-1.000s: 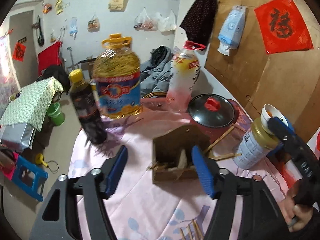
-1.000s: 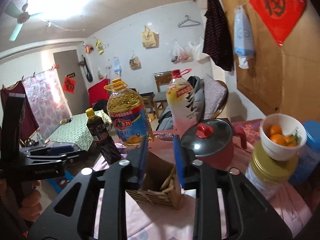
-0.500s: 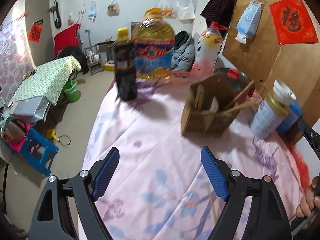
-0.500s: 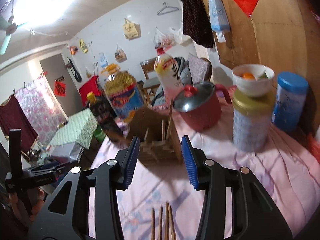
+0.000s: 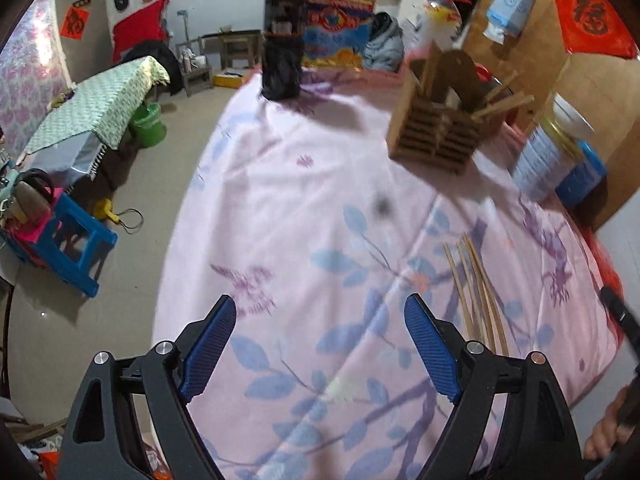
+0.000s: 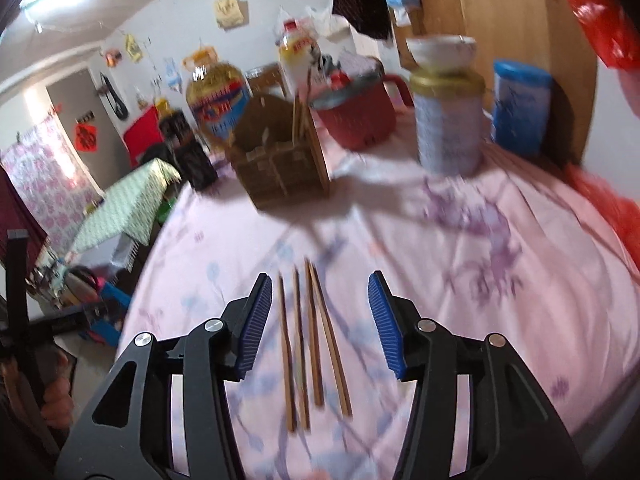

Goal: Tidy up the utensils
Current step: 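Move both open tools back over the remaining chopsticks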

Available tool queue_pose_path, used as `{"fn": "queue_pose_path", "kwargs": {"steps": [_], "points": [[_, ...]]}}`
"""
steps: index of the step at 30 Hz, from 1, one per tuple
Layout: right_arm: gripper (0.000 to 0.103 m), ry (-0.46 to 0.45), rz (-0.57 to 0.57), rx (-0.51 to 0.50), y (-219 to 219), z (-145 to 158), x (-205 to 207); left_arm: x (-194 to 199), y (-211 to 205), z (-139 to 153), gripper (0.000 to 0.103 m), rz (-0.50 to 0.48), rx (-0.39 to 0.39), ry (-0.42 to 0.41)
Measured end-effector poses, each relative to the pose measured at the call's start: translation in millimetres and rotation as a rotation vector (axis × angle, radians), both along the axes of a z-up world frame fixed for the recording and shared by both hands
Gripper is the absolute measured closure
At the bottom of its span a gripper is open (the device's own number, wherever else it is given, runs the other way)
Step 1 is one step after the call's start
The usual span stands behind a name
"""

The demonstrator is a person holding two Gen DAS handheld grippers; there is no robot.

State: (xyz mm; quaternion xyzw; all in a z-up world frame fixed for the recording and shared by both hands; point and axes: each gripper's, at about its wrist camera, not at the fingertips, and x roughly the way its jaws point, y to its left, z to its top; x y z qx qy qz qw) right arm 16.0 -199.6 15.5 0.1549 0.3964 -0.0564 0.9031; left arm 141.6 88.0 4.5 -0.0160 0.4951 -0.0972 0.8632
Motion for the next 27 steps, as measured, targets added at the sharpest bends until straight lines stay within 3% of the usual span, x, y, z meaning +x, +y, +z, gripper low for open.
{"fn": "queue_pose_path", "kwargs": {"steps": [5,10,16,27], "points": [[0.051,0.071,0.07,-0.082,16,-19,-18,-21,-18,0,0.018,-0.02,0.057,-0.031],[0.044,0.003,0.125,-0.11,7,-2,-11,-38,-32,1,0.014,0.014,0.081,-0.05],[0.041,-0.006,0.204,-0.144,0,0,-9,-48,-54,-2,0.014,0.066,0.082,-0.038],[0.039,-0.023,0.213,-0.117,-34,-3,-9,-59,-92,-3,0.013,0.082,0.124,-0.046]]}}
